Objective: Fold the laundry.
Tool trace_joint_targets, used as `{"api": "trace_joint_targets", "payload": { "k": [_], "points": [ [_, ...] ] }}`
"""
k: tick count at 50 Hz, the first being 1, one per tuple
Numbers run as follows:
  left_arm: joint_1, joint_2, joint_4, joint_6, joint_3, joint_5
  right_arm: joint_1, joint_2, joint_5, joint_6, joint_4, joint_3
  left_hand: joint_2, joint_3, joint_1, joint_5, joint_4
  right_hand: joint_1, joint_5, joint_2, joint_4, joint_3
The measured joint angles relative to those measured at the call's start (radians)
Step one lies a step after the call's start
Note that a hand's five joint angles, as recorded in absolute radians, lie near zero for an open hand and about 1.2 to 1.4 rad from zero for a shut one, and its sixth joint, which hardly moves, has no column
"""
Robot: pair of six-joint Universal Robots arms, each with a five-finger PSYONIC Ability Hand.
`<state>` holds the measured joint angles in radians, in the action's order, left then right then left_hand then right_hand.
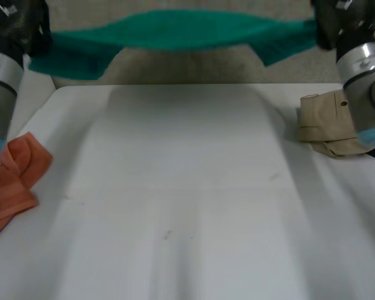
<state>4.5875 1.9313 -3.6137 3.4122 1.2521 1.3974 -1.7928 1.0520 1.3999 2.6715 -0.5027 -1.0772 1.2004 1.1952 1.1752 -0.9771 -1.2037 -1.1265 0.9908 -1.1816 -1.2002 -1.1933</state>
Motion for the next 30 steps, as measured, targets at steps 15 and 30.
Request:
{"api": "trace_joint_targets", "payload": {
  "k": [15, 30],
  "points": [
    [-0.017, 0.108, 0.088, 0.177, 0.312, -0.064, 0.000, -0.138, 0.006, -0.200, 0.249, -0.153, 0.000, 0.000, 0.000, 0.000, 0.000, 0.000, 0.006, 0.000, 0.000, 0.000],
    [-0.014, -0.223, 0.693, 0.542, 0.654, -0.037, 0.129, 0.143, 0.030, -0.480, 0.844, -0.451, 0.000, 0.000, 0.000, 0.000, 0.000, 0.000, 0.006, 0.000, 0.000, 0.000]
  ]
}}
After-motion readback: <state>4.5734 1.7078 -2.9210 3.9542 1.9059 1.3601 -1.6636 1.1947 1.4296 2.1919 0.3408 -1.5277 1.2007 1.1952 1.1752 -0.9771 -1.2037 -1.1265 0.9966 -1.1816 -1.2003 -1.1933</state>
